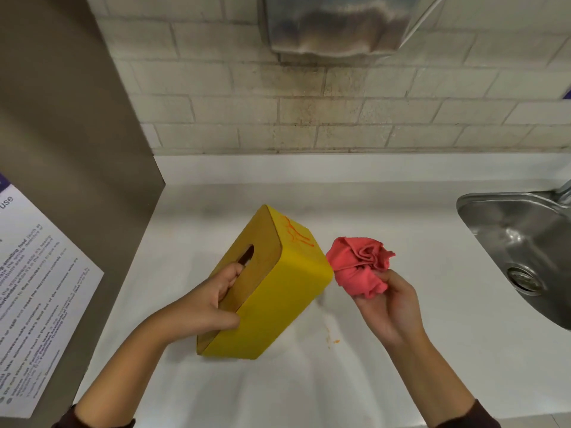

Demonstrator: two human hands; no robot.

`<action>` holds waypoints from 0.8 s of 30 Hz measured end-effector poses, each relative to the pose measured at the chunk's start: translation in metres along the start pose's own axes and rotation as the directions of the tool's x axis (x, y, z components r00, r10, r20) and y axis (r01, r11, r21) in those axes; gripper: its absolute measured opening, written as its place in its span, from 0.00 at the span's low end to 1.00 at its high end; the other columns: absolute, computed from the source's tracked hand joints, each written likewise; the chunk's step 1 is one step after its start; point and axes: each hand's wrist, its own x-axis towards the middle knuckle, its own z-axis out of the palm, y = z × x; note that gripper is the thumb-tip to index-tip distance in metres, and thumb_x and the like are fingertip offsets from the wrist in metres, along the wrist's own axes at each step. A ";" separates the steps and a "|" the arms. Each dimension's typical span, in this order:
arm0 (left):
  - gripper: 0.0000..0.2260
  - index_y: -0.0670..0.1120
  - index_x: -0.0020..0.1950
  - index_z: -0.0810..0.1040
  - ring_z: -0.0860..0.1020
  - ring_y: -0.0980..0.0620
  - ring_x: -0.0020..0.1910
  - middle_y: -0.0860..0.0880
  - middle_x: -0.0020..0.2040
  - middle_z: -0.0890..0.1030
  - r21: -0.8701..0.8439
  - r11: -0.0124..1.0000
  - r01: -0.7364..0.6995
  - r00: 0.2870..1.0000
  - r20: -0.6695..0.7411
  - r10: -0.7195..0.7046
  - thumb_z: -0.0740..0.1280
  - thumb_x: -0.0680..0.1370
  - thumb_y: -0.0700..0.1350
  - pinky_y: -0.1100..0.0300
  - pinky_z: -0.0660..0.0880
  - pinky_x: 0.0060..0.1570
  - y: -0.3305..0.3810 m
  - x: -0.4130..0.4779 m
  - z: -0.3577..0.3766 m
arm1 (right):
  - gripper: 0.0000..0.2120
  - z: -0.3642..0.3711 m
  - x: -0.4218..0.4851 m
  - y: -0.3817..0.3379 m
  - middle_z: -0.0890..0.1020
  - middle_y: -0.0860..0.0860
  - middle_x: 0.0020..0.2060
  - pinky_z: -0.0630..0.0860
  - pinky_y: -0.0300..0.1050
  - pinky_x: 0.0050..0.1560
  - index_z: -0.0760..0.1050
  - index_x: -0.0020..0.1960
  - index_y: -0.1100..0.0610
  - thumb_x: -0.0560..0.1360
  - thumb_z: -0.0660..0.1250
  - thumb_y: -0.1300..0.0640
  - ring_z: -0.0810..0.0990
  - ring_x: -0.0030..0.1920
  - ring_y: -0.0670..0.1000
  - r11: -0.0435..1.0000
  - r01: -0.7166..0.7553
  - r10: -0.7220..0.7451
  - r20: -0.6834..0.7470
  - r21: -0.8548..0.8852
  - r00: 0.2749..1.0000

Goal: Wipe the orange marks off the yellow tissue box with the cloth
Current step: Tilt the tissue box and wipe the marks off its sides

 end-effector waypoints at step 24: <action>0.16 0.64 0.43 0.81 0.79 0.64 0.45 0.64 0.45 0.83 -0.089 0.968 -0.236 0.805 -0.576 0.143 0.58 0.64 0.66 0.72 0.73 0.42 -0.001 0.001 0.026 | 0.25 0.020 -0.016 0.016 0.82 0.55 0.55 0.80 0.47 0.48 0.72 0.61 0.58 0.65 0.72 0.61 0.81 0.55 0.56 0.875 0.133 -0.087 0.118 -0.466 0.989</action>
